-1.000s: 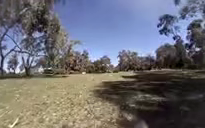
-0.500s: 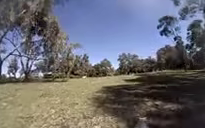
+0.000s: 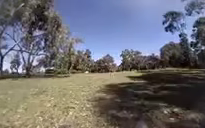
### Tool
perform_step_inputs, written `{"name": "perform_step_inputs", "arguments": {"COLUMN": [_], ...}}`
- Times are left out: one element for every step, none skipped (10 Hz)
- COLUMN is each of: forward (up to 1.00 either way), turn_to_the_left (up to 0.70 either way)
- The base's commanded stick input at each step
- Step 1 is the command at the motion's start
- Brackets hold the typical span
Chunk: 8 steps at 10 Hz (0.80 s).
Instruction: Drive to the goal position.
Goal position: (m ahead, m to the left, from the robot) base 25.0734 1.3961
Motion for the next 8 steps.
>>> {"name": "perform_step_inputs", "arguments": {"forward": [1.0,1.0,1.0,1.0,1.0,1.0,1.0,1.0], "turn_to_the_left": [0.0,0.0,0.0,0.0,0.0,0.0,0.0,0.0]}}
